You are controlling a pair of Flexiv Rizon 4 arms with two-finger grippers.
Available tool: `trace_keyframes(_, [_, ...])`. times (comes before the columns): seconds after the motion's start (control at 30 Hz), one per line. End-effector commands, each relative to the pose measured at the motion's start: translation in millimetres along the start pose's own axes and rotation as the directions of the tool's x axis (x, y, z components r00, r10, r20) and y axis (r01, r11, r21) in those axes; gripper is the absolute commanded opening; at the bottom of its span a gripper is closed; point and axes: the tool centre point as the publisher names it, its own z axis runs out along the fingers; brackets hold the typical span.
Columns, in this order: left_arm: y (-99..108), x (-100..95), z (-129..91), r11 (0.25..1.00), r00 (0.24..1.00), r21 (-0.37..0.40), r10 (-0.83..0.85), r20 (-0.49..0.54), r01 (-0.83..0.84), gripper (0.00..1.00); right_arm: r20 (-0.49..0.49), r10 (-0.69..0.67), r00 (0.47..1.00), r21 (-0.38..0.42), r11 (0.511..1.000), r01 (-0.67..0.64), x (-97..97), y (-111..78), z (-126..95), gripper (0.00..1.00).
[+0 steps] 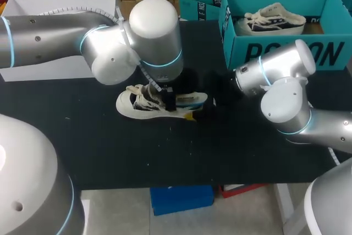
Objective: Take the shoe out of the shoebox, open the shoe tongue, remove and reinsert the insole, then place the shoe into the shoebox
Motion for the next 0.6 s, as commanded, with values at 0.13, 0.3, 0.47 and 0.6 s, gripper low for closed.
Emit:
trace_keyframes(0.13, [-10, 0.2, 9, 1.0, 0.999, -0.002, 0.006, 0.04, -0.006, 0.44, 0.002, 0.001, 1.0, 0.001, 1.0, -0.001, 0.1, 0.7, 2, 0.0])
trace_keyframes(0.3, [-16, -2.6, 12, 1.0, 0.999, 0.01, 0.0, 0.042, 0.0, 0.43, 0.002, 0.001, 1.0, 0.001, 1.0, -0.001, 0.1, 0.7, 2, 0.0])
trace_keyframes(0.47, [-22, -3.6, 13, 1.0, 0.999, 0.02, -0.003, 0.05, 0.002, 0.42, 0.002, 0.001, 1.0, 0.001, 1.0, -0.001, 0.1, 0.7, 2, 0.0])
trace_keyframes(0.6, [-28, -4.7, 13, 1.0, 0.998, 0.026, -0.002, 0.059, 0.001, 0.41, 0.002, 0.001, 1.0, 0.001, 1.0, -0.001, 0.1, 0.7, 2, 0.0])
